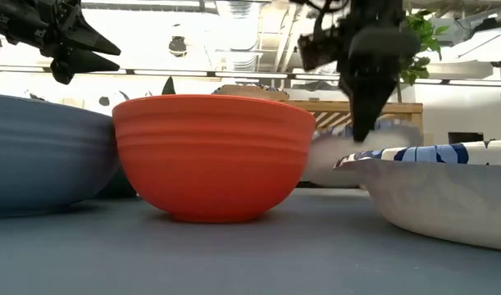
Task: Place and stack bowls onto a shelf
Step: Stack the white patterned bowl on top of the white patterned bowl on the shelf
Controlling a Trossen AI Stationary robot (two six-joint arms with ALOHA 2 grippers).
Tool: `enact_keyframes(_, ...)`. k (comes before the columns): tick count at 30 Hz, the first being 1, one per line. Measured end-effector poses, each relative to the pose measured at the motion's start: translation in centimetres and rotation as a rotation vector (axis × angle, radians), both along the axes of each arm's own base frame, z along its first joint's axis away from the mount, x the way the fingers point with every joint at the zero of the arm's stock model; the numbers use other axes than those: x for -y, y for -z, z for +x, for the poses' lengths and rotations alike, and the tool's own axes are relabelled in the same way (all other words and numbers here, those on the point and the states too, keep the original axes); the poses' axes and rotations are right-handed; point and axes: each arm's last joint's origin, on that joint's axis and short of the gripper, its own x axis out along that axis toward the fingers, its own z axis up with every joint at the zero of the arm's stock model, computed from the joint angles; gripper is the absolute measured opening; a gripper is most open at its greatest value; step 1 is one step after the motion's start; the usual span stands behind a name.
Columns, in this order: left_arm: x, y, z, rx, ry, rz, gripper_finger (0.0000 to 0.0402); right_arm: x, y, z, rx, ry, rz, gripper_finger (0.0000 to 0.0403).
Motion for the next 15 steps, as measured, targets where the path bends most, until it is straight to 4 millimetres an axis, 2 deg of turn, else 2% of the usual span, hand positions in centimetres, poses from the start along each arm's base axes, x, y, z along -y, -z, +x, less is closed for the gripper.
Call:
enact_keyframes(7,0.0,0.0,0.0,-0.001,0.0,0.0,0.0193,-1.9,-4.4,-0.3,-0.017,-0.05,0.017,0.0023)
enact_keyframes(15,0.0,0.0,0.0,-0.001,0.0,0.0,0.0193,-4.6,-9.1,0.0,0.115,-0.137,0.163,0.0024)
